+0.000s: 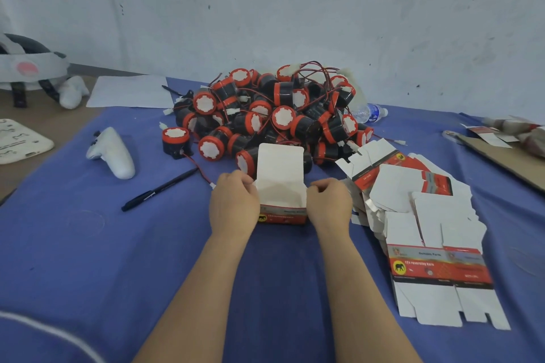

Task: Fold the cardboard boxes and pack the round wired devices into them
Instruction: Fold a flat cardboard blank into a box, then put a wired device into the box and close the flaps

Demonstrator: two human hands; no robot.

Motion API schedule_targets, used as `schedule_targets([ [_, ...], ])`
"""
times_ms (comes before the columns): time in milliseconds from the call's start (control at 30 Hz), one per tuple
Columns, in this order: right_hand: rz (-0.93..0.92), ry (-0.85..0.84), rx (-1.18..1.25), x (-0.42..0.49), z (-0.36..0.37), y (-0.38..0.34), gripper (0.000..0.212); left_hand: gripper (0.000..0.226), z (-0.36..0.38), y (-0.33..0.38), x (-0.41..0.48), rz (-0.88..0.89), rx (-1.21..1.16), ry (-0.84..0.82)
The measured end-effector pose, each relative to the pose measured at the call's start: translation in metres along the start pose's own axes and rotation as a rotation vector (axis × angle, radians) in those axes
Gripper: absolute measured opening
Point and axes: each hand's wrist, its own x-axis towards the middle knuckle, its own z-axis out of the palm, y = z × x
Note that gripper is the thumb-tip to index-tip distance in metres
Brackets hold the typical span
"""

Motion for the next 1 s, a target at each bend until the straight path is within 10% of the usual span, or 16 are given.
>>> schedule_targets([
  [533,-0.127,-0.103,-0.134,0.001,-0.006,-0.004,0.017,0.043,-0.014,0.000,0.026,0.011,0.116,0.110],
  [767,-0.119,-0.129,-0.181,0.003,-0.011,-0.003,0.009,0.078,0.008,0.003,0.059,-0.005,0.166,-0.138],
  [1000,-0.093,-0.129,-0.200,0.001,-0.012,-0.006,0.006,0.064,0.013,0.008,0.063,-0.088,0.252,-0.122],
])
